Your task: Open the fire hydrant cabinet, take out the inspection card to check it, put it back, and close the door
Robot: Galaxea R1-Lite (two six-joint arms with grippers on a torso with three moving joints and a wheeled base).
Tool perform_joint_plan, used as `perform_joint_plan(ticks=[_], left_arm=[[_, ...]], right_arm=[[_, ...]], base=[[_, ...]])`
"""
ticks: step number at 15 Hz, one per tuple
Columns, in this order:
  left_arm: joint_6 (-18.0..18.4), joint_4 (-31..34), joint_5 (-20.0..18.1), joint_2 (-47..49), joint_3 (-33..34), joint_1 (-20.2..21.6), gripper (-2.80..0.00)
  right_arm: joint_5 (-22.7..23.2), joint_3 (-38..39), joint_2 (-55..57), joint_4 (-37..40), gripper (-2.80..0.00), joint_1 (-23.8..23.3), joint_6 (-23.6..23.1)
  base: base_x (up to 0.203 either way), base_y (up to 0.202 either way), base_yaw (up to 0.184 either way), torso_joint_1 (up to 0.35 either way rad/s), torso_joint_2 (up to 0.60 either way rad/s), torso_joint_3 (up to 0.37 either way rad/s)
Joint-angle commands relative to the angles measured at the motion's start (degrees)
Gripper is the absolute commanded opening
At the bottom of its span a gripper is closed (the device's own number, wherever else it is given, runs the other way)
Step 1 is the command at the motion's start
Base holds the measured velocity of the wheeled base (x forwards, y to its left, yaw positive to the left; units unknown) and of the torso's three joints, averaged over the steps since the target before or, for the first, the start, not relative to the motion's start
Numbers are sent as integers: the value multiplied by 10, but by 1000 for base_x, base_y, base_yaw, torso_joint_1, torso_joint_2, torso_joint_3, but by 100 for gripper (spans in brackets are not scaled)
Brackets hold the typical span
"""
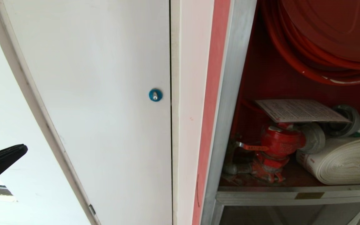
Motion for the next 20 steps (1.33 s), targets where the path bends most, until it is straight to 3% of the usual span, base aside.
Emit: perform_joint_plan(ticks=[1,4,7,9,14,15,18,20], left_arm=[[-18,49,-32,-97,10,6,-280],[-56,164,-91,-156,-21,-19,-280],[-77,200,-95,-204,-26,-84,-280],[-74,234,-87,-244,-23,-87,-280],[-64,245,-18,-371,55,-92,-280],[-61,245,5,-390,69,-94,-280],[22,240,129,-452,123,-98,-280],[61,222,235,-456,154,-99,-280]], right_arm=[[0,2,1,0,-280,0,0],[0,2,1,0,-280,0,0],[0,2,1,0,-280,0,0],[0,2,1,0,-280,0,0],[0,2,1,0,-280,0,0],[0,2,1,0,-280,0,0],[0,2,1,0,-280,0,0],[0,2,1,0,-280,0,0]], base=[[0,0,0,0,0,0],[0,0,0,0,0,0],[0,0,0,0,0,0],[0,0,0,0,0,0],[0,0,0,0,0,0],[0,0,0,0,0,0],[0,0,0,0,0,0],[0,0,0,0,0,0]])
